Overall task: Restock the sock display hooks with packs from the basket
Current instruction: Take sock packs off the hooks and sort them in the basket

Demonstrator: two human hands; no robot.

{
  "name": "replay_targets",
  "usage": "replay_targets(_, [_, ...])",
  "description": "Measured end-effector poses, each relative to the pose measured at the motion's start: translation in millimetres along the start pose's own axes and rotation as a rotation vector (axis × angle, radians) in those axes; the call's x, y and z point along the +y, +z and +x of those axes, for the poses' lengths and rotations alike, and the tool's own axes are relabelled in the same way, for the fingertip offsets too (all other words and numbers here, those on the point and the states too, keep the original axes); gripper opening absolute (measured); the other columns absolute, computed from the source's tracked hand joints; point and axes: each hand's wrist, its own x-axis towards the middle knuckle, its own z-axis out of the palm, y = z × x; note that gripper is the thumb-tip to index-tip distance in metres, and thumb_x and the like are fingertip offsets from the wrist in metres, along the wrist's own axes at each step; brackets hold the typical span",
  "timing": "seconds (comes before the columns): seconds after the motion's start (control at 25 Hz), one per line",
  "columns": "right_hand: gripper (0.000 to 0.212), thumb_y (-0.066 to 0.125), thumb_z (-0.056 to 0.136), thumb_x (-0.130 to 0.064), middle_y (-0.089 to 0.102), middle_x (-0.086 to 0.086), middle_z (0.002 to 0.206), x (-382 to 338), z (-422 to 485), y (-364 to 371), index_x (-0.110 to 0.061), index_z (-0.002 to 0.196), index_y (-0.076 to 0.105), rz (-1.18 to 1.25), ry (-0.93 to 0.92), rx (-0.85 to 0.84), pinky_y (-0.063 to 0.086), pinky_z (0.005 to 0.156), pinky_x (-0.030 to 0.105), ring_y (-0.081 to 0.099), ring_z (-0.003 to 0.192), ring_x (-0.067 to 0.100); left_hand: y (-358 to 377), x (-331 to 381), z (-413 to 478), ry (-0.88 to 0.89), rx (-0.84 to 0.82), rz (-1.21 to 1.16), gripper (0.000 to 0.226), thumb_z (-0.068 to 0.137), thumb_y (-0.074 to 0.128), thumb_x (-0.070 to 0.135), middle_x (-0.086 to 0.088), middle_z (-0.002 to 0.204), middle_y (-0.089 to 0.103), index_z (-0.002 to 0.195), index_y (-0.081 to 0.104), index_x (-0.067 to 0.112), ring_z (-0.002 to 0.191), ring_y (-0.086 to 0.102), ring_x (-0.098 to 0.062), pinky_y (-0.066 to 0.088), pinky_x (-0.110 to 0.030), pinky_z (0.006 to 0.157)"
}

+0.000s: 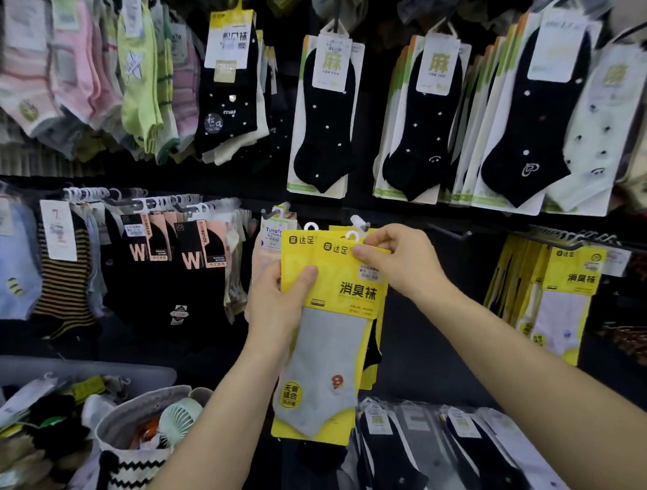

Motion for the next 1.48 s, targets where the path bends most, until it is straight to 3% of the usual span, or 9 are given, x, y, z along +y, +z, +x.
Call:
replay_targets(0.16, [0.004,0.066,0.086,-0.021,0.067,0.002,0.099,16,2,-12,-0.022,0.083,0.065,0.053,0.060,-0.008,0.053,0.084,0.040,0.063,0.098,0.021,-9,-1,5,-0.004,0.086,-0.039,0.008,0.092,0.057,0.015,-0.001,0.087,0.071,0.089,0.064,0.016,0.083,0.068,-0.020,0.054,-0.027,0.069])
replay_targets(0.36, [0.005,0.062,0.089,-0.020,0.067,0.001,0.098,23,19,-19,-0.023,0.087,0.066,0.040,0.081,0.068,0.052,0.081,0.036,0.062,0.096,0.021,-22,0,13,-0.042,0.133,-0.047,0.005,0.091,0.059,0.020,-0.014,0.102,0.069,0.089,0.063,0.018,0.097,0.066,-0.032,0.052,-0.052,0.089])
replay_targets(0.56, [0.007,0.061,0.089,-0.022,0.065,-0.001,0.098,20,32,-7,-0.026,0.086,0.065,-0.039,0.041,0.070,0.047,0.075,0.030,0.059,0.093,0.016,-28,1,14,-0.013,0.119,-0.007,0.008,0.092,0.058,0.021,-0.013,0.101,0.070,0.092,0.064,0.016,0.096,0.067,-0.029,0.052,-0.051,0.089])
replay_targets(0.72, [0.006,0.060,0.090,-0.026,0.059,-0.004,0.095,17,36,5,-0.029,0.086,0.062,-0.119,0.009,0.066,0.043,0.058,0.023,0.052,0.073,0.006,-29,1,15,0.003,0.119,0.060,0.007,0.091,0.058,0.022,-0.010,0.098,0.070,0.088,0.063,0.019,0.093,0.067,-0.025,0.054,-0.043,0.084])
replay_targets(0.96, [0.022,0.064,0.087,-0.030,0.057,0.005,0.115,25,31,2,-0.024,0.108,0.066,-0.260,0.012,0.076,0.054,0.080,0.042,0.059,0.096,0.020,-40,8,20,0.152,0.147,0.336,0.015,0.090,0.059,0.025,0.008,0.076,0.063,0.075,0.057,0.025,0.070,0.058,-0.007,0.045,-0.023,0.060])
replay_targets(1.12, [0.012,0.063,0.086,-0.033,0.059,-0.002,0.096,25,13,-3,-0.024,0.095,0.063,-0.114,-0.089,0.212,0.046,0.072,0.017,0.054,0.083,0.007,-28,8,16,0.101,0.047,0.268,0.007,0.090,0.060,0.019,0.005,0.080,0.066,0.083,0.062,0.019,0.076,0.062,-0.014,0.049,-0.027,0.068])
replay_targets(1.2, [0.008,0.060,0.088,-0.035,0.062,-0.010,0.083,17,-1,0,-0.029,0.082,0.062,0.035,-0.127,0.111,0.041,0.062,0.007,0.054,0.073,0.001,-13,6,8,0.069,-0.041,0.196,0.005,0.090,0.059,0.017,0.003,0.083,0.068,0.087,0.063,0.017,0.078,0.065,-0.013,0.051,-0.025,0.070])
replay_targets(1.32, [0.010,0.061,0.089,-0.027,0.065,-0.010,0.083,11,-12,3,-0.031,0.080,0.064,0.139,-0.131,-0.036,0.046,0.067,0.016,0.059,0.078,0.004,10,-2,-3,0.073,-0.151,0.183,0.005,0.091,0.058,0.017,0.005,0.083,0.068,0.089,0.063,0.017,0.074,0.065,-0.004,0.051,-0.015,0.064])
replay_targets(1.48, [0.012,0.064,0.088,-0.020,0.068,0.002,0.089,13,-12,-9,-0.024,0.076,0.066,0.192,-0.033,-0.056,0.052,0.071,0.024,0.062,0.081,0.012,29,-12,-9,0.035,-0.206,0.154,0.012,0.091,0.058,0.016,0.004,0.084,0.067,0.082,0.058,0.025,0.078,0.065,-0.010,0.053,-0.023,0.069])
